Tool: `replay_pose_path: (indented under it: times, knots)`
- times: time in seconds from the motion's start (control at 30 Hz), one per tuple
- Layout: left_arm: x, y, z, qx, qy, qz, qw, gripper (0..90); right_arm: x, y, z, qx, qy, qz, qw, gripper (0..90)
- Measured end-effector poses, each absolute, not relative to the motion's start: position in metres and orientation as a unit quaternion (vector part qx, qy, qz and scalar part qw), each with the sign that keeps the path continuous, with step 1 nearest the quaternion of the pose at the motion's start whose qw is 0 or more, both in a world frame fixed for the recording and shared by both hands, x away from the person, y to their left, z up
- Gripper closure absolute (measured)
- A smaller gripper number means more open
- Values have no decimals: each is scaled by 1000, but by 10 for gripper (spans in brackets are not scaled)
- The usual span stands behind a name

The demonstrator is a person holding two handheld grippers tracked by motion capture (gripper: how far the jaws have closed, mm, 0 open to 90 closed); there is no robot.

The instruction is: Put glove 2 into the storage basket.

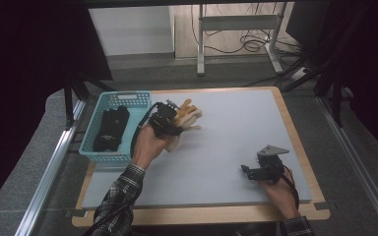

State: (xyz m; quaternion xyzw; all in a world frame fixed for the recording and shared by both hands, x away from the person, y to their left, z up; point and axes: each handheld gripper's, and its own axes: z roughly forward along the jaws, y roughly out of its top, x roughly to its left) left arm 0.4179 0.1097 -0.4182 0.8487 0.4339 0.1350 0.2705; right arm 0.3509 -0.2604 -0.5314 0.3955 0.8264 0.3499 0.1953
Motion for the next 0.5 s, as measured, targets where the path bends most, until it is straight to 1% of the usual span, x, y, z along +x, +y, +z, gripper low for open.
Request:
replay_pose_path:
  times: [0.23,0.37,0.5]
  knots:
    - [425,153,-405,820,481,153,270,562,351,-260,-531,396,826,350,195,177]
    - [426,166,-402,813,493,159,266,561,351,-260,-531,396,826,350,195,177]
    - [427,193,-397,795,520,169,264,561,351,-260,-531,396,826,350,195,177]
